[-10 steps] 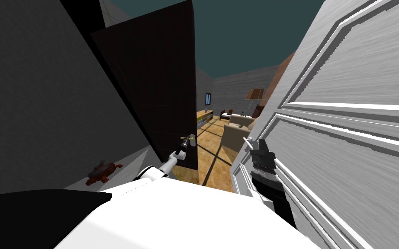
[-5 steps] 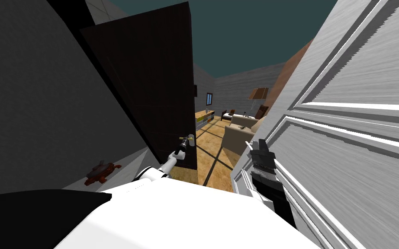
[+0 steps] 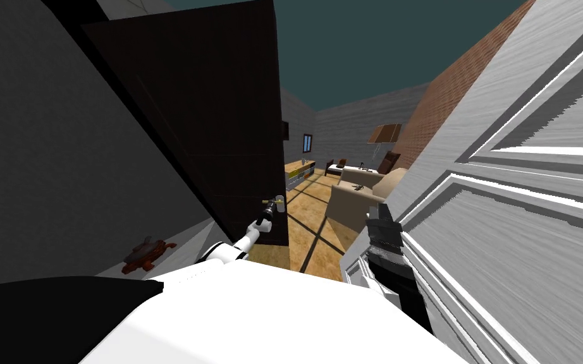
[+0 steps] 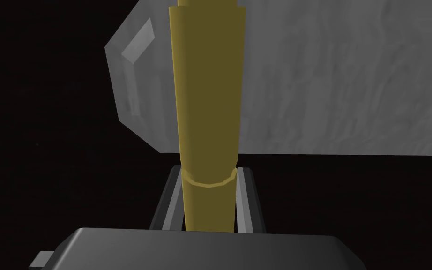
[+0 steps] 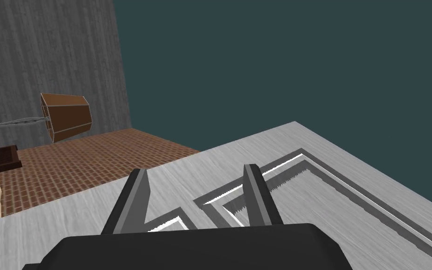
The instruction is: Push the door open
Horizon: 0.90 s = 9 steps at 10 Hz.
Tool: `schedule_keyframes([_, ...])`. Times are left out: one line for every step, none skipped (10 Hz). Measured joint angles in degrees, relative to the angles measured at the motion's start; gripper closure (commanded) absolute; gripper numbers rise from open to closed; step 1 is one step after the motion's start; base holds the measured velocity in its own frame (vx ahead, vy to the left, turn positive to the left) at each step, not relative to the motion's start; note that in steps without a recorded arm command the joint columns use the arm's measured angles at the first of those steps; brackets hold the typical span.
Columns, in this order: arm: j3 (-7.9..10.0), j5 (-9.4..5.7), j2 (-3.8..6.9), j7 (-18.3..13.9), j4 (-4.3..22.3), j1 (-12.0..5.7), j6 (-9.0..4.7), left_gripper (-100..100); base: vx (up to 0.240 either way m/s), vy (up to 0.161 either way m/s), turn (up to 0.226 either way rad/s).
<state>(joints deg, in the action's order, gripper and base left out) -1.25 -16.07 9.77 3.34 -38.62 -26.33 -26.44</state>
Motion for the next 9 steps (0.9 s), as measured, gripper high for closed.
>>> schedule_keyframes([0.45,0.00,-0.62,0.8,-0.1,0.14,0.27,100,0.203,-0.033,0.129])
schedule_keyframes([1.04,-0.04,-1.31,1.9,-0.1,0.37,0.66,100,0.182,-0.021,0.134])
schedule_keyframes([1.73,-0.12,-1.95,2.9,0.5,-0.08,0.63,100,0.210,-0.016,0.114])
schedule_keyframes([2.37,-0.18,-2.50,3.9,-1.2,0.75,1.24,100,0.239,-0.028,0.169])
schedule_keyframes([2.89,-0.25,-2.89,4.5,1.6,-0.91,0.01,100,0.156,-0.024,0.055])
schedule_keyframes([3.37,-0.31,-2.93,4.8,1.9,-1.26,-0.80,100,0.060,-0.003,0.006])
schedule_keyframes([3.55,-0.34,-2.55,5.0,0.0,-0.54,-0.23,100,0.091,-0.003,0.118])
schedule_keyframes([4.43,-0.41,-3.21,6.1,-2.0,0.32,0.84,100,0.097,-0.013,0.138])
schedule_keyframes([4.73,-0.48,-3.34,6.5,-0.1,-0.67,0.28,100,0.140,-0.027,0.136])
